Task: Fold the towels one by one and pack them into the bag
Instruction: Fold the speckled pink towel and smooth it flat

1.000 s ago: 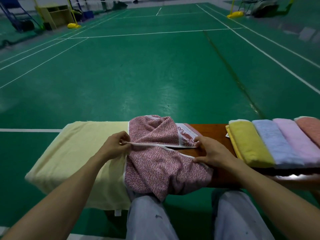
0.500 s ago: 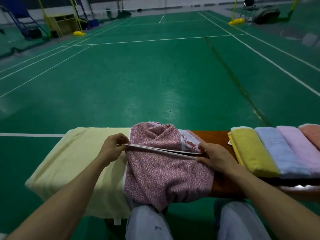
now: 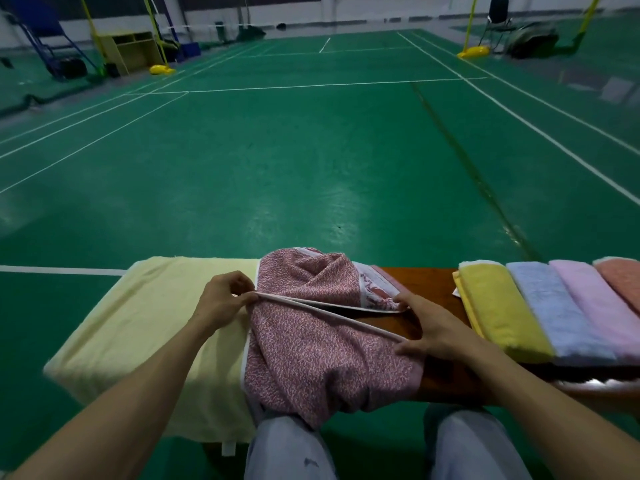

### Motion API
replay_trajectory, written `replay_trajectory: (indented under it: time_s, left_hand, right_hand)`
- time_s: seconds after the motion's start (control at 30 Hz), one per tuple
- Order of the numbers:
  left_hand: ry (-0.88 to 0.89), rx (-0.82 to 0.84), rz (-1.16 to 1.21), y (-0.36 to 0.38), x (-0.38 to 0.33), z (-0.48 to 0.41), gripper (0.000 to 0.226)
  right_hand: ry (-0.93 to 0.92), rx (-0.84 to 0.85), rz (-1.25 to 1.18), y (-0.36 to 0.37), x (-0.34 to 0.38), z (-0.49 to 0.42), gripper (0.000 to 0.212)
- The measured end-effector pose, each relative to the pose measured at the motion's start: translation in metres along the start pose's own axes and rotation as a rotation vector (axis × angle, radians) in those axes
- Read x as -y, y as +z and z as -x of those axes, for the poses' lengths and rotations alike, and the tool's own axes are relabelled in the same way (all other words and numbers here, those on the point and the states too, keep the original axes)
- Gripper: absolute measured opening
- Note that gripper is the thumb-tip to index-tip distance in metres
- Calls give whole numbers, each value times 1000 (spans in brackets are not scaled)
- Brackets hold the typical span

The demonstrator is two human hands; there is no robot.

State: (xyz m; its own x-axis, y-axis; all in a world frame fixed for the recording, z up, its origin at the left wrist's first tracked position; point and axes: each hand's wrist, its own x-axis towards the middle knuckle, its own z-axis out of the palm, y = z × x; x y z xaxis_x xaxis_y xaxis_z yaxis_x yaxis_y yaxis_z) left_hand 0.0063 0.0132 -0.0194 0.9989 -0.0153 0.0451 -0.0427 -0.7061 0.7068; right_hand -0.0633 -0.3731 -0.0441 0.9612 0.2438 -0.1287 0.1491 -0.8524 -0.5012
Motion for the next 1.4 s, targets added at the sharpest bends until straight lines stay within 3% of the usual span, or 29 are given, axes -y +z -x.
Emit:
replay_trajectory:
  time_s: [0.27,0.5,1.07,1.4]
  left_hand:
    - [5,42,-29,-6,4,2,19]
    - [95,115,-272,-10,7,-4,10]
    - [44,121,-245,-11,1,14,11]
    - [-2,113,-168,-10,-4,16,15]
  right_hand:
    - [30,-125,49,3,-7,-6,60]
    - [78,-155,-65,2,-10,-6,62]
    - [128,-181,-66,-2,-6,4,60]
    - [64,-225,-7,0,-15,17,39]
